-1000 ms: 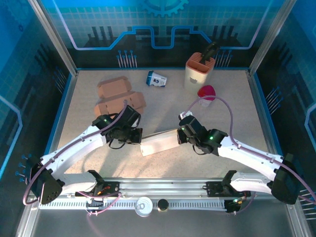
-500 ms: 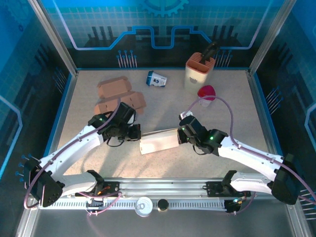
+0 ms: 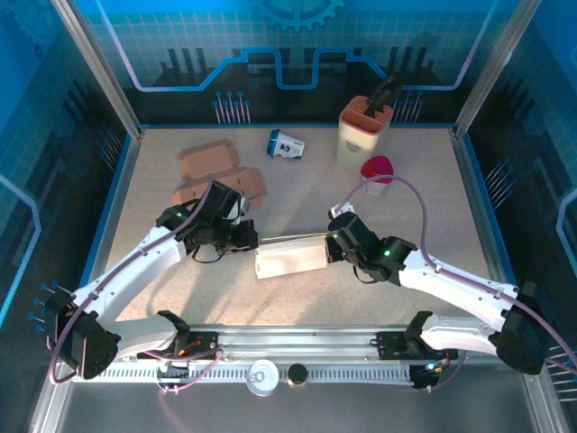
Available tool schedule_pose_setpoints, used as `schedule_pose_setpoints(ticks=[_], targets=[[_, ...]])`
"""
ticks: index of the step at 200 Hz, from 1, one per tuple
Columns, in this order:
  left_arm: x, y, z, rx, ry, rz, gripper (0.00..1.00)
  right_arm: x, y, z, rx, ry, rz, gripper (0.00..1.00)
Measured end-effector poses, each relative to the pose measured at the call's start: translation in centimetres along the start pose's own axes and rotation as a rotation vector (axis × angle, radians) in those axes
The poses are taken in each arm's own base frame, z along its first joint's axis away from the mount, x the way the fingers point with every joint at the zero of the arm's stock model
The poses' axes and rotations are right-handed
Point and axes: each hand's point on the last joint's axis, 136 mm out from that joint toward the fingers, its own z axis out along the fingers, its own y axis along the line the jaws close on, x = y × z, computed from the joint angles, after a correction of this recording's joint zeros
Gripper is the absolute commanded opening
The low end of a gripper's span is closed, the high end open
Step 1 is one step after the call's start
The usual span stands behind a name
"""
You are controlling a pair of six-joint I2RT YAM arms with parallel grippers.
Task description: Fold the paper box
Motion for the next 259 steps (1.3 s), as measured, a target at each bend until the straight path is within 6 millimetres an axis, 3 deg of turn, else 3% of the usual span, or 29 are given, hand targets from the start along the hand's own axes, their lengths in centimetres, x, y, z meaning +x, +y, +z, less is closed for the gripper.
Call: schedule_pose_setpoints(ticks=[259], targets=[[-0.5, -0.5, 0.9, 0.135, 0.103, -0.029, 0.00, -0.5, -1.0, 0.4, 0.064, -0.033, -0.054, 0.00]])
